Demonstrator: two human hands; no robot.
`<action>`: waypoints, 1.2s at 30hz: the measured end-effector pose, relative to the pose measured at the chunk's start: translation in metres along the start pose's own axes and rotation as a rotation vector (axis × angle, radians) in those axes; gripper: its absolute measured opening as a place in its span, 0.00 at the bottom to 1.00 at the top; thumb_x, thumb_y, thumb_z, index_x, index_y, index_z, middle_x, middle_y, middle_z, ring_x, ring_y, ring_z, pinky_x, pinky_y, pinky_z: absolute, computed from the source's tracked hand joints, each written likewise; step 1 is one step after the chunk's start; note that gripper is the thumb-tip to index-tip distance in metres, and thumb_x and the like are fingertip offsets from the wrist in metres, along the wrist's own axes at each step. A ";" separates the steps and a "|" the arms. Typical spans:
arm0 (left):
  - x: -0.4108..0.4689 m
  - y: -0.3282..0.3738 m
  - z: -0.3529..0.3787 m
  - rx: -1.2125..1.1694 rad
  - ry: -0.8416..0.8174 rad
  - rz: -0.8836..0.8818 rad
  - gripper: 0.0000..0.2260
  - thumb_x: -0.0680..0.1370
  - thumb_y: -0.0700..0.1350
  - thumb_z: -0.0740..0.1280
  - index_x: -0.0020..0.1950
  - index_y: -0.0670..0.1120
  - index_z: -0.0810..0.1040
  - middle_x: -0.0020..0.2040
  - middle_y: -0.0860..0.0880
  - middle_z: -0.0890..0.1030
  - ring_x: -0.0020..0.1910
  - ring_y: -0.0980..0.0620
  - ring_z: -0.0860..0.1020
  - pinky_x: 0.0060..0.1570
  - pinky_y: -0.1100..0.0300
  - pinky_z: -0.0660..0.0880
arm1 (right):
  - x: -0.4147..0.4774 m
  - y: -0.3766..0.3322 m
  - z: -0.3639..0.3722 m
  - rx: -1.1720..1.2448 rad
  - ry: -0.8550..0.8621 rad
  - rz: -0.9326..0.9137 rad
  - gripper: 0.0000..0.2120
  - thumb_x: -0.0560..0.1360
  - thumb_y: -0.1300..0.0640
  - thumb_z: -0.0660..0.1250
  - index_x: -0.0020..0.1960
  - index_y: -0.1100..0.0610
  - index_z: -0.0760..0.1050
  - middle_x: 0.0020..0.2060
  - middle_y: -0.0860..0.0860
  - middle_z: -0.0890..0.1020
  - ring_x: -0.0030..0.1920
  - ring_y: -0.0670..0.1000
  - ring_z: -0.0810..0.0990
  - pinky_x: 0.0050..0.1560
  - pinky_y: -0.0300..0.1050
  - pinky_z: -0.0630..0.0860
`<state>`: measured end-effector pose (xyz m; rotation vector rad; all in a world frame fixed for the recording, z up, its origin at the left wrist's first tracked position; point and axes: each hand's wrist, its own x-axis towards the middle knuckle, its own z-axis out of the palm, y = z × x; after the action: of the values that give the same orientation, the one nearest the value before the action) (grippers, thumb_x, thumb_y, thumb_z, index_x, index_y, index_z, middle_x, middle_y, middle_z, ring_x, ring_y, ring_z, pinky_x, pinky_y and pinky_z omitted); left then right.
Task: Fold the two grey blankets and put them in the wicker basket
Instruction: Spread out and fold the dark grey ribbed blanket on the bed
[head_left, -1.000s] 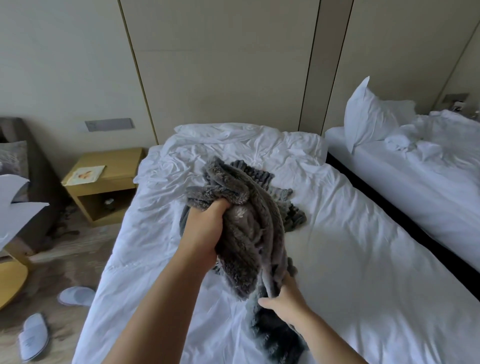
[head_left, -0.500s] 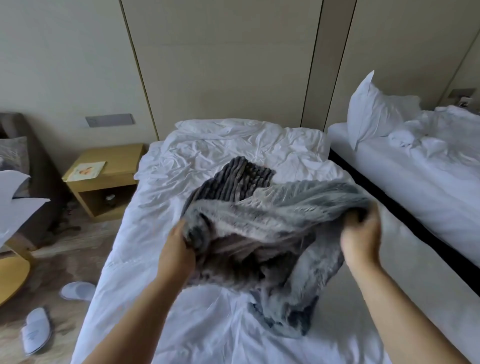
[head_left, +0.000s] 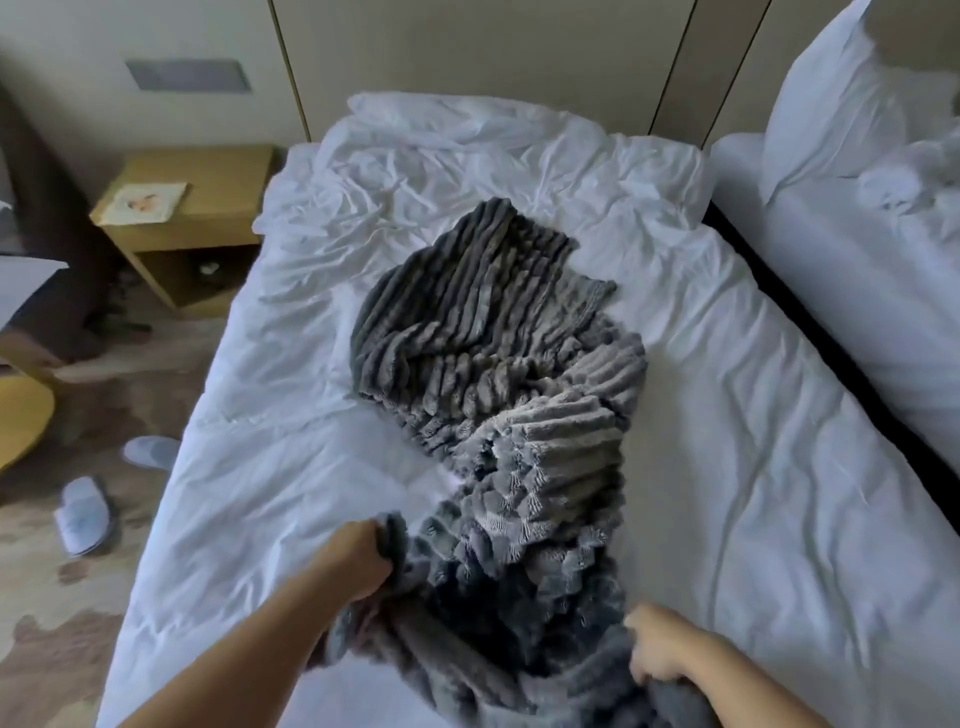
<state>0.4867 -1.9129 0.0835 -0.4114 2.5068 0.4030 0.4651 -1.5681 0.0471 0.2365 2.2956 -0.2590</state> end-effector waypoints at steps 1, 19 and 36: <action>0.011 0.006 -0.007 -0.081 0.064 0.007 0.06 0.72 0.43 0.64 0.48 0.47 0.76 0.54 0.42 0.81 0.53 0.42 0.79 0.43 0.60 0.70 | 0.011 -0.012 -0.015 -0.111 -0.023 -0.081 0.19 0.71 0.60 0.68 0.61 0.61 0.75 0.57 0.57 0.80 0.57 0.56 0.79 0.43 0.37 0.72; 0.273 0.093 0.102 0.130 -0.048 0.009 0.23 0.81 0.36 0.52 0.76 0.46 0.59 0.70 0.38 0.64 0.64 0.37 0.71 0.55 0.45 0.70 | 0.288 -0.165 0.005 -0.170 0.233 -0.179 0.31 0.76 0.47 0.63 0.75 0.50 0.55 0.70 0.61 0.58 0.64 0.67 0.67 0.63 0.54 0.68; 0.066 0.061 0.119 0.405 -0.430 0.229 0.09 0.76 0.47 0.66 0.52 0.45 0.75 0.43 0.49 0.75 0.44 0.47 0.74 0.43 0.54 0.75 | 0.080 -0.061 0.104 -0.226 -0.368 -0.480 0.23 0.74 0.45 0.66 0.67 0.50 0.74 0.67 0.52 0.75 0.69 0.53 0.71 0.69 0.46 0.67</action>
<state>0.4685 -1.8275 -0.0369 0.1155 2.1406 0.0501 0.4698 -1.6464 -0.0737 -0.4489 1.9621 -0.2555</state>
